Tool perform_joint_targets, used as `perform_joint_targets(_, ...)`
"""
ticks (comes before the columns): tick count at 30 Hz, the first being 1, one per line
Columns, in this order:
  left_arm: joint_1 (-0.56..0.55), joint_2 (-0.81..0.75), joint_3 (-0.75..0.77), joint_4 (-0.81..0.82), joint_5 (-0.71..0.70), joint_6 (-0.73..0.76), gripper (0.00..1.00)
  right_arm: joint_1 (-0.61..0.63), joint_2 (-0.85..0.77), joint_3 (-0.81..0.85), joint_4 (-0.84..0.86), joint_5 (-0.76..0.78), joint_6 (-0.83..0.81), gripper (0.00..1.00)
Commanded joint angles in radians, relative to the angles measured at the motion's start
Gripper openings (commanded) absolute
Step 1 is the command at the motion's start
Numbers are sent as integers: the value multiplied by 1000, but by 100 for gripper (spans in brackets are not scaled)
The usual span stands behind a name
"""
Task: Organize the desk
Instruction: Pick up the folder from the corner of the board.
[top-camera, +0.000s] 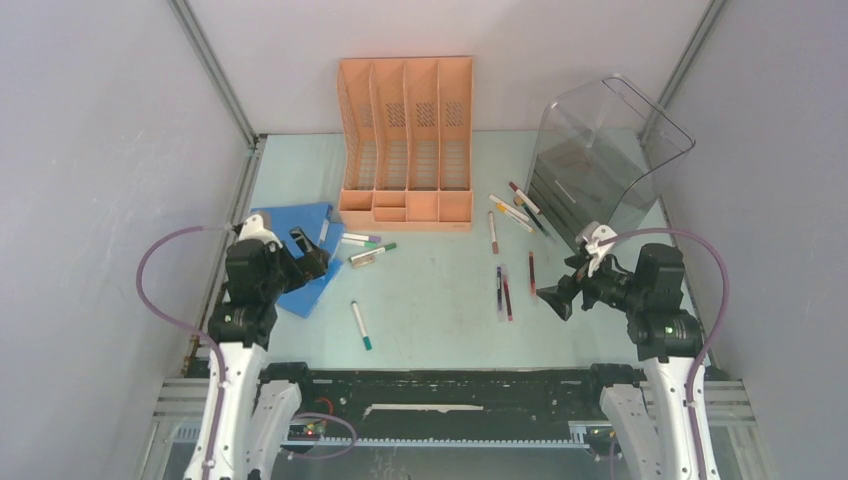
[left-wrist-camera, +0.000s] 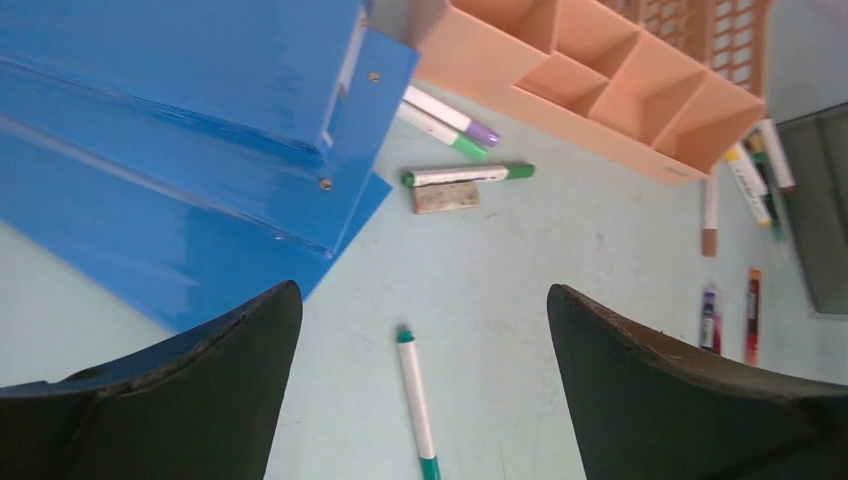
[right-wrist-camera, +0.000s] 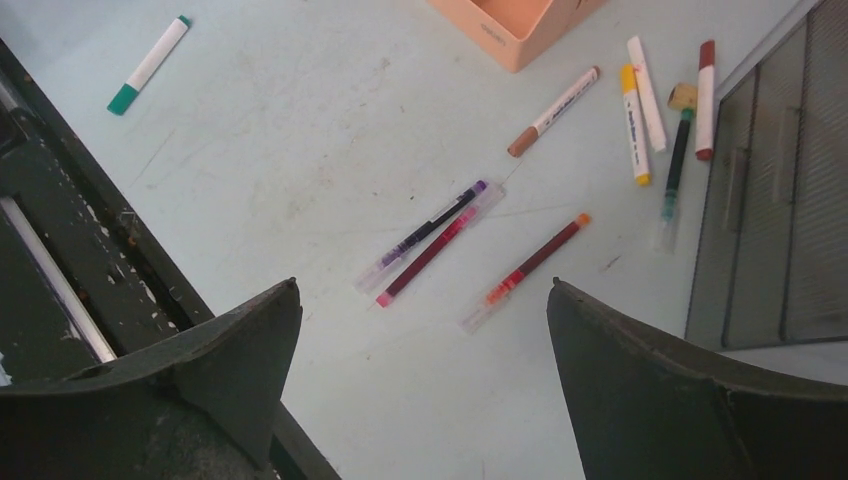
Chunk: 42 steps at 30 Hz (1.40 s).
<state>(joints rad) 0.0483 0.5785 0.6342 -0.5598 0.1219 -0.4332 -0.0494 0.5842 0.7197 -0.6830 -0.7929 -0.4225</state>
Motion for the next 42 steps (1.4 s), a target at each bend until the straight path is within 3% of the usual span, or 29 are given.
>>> perform_joint_targets(1, -32, 135, 123, -74, -154, 90, 100, 1, -37, -8, -17, -37, -97, 100)
perform_joint_targets(4, -133, 260, 187, -90, -349, 137, 100, -9, -49, -8, -20, -34, -104, 100)
perform_joint_targets(7, -179, 384, 250, -75, -434, 194, 100, -15, -58, -8, -25, -36, -106, 100)
perform_joint_targets(12, -206, 615, 359, -86, -468, 256, 96, -22, -68, -8, -27, -37, -110, 100)
perform_joint_targets(17, -202, 771, 411, -130, -391, 233, 81, -48, -79, -8, -37, -49, -115, 100)
perform_joint_targets(19, -191, 738, 384, -109, -312, 163, 73, -56, -84, -8, -41, -57, -117, 100)
perform_joint_targets(22, -170, 576, 278, -22, -294, -19, 72, -57, -87, -8, -42, -58, -120, 100)
perform_joint_targets(28, 11, 289, -95, 356, -151, -338, 74, -53, -87, -10, -46, -72, -126, 100)
perform_joint_targets(35, 132, 324, -255, 655, 24, -486, 73, -37, -92, -9, -45, -62, -128, 100)
perform_joint_targets(42, 187, 469, -261, 763, 41, -498, 68, -36, -93, -9, -47, -60, -131, 100)
